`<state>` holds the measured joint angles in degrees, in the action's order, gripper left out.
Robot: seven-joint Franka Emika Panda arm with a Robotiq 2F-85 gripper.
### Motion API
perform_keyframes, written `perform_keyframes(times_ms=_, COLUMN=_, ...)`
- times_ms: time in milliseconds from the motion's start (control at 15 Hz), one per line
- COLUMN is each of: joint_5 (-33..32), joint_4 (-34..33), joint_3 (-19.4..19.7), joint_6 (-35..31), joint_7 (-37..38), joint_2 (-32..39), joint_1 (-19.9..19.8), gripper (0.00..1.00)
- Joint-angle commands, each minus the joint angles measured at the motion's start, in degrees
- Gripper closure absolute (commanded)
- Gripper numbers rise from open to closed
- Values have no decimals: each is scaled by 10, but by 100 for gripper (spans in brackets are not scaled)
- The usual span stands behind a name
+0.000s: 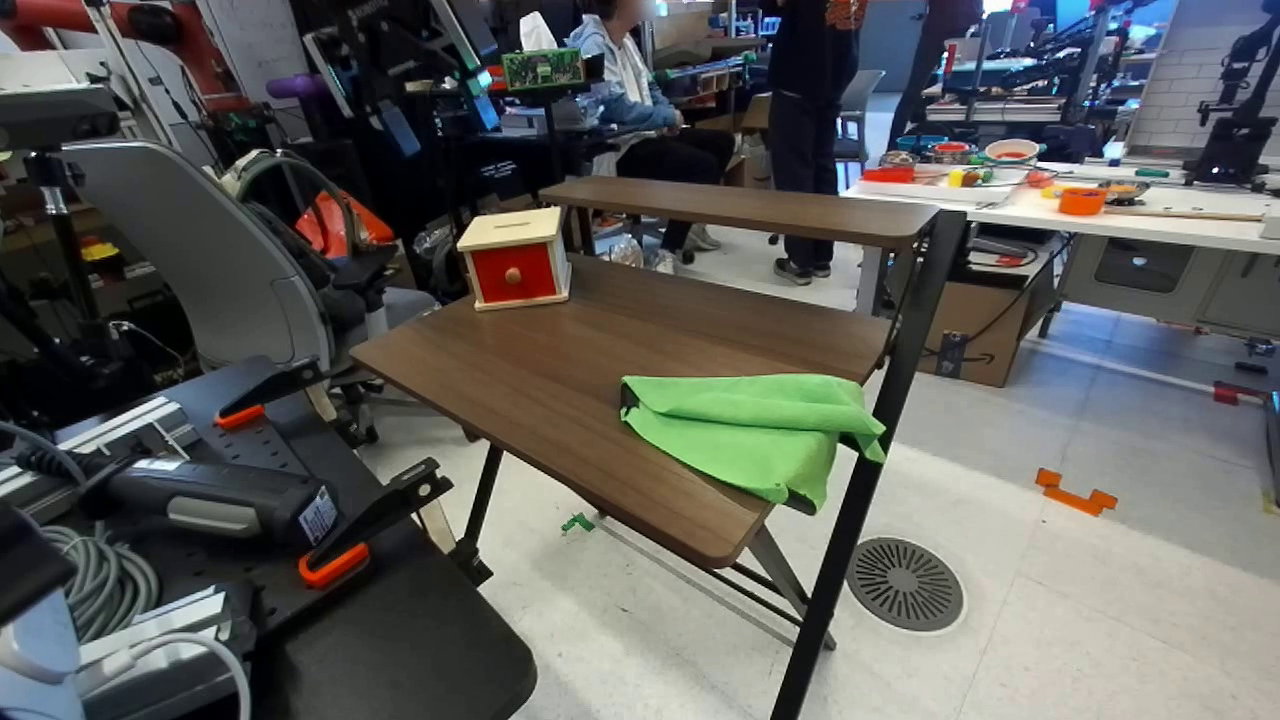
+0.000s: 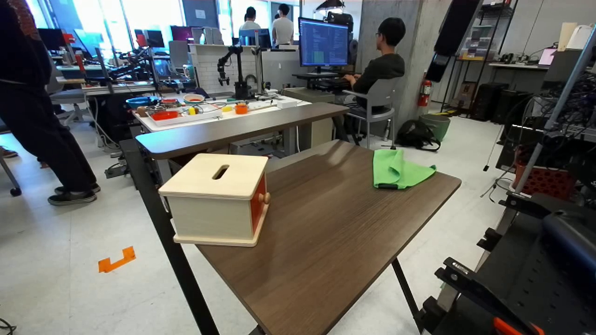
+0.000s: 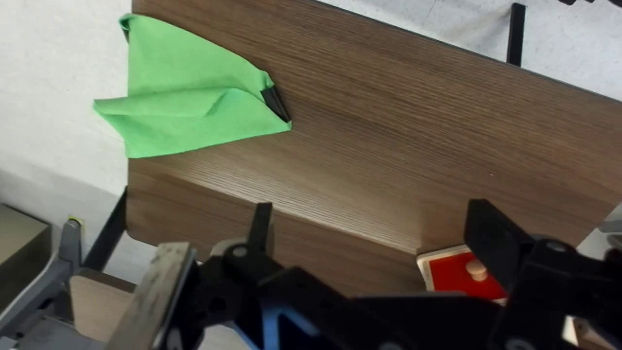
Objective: Open the drawer and then remove the yellow object that is inside the drawer and put it on the table
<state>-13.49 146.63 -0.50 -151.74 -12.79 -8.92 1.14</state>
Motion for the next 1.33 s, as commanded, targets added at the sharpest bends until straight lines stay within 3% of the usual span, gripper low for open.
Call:
perform_keyframes(times_ms=0, joint_5=85, joint_4=-42, joint_3=6, joint_6=-70, joint_7=-122, joint_2=111, joint_1=32, gripper=0)
perform_keyframes(times_ms=133, joint_5=165, joint_4=-67, joint_3=-16, joint_6=-87, joint_7=-211, joint_2=168, joint_1=37, gripper=0)
perform_keyframes(times_ms=333, joint_5=244, joint_4=-127, joint_3=-77, joint_6=-61, joint_7=-323, joint_2=243, joint_1=-1, gripper=0)
perform_keyframes(times_ms=733, joint_5=201, joint_4=-227, joint_3=-121, joint_6=-50, joint_7=-358, joint_2=358, joint_1=-37, gripper=0)
perform_keyframes(times_ms=1267, joint_5=152, joint_4=-280, joint_3=-134, joint_6=-83, joint_7=-333, joint_2=430, joint_1=-28, gripper=0)
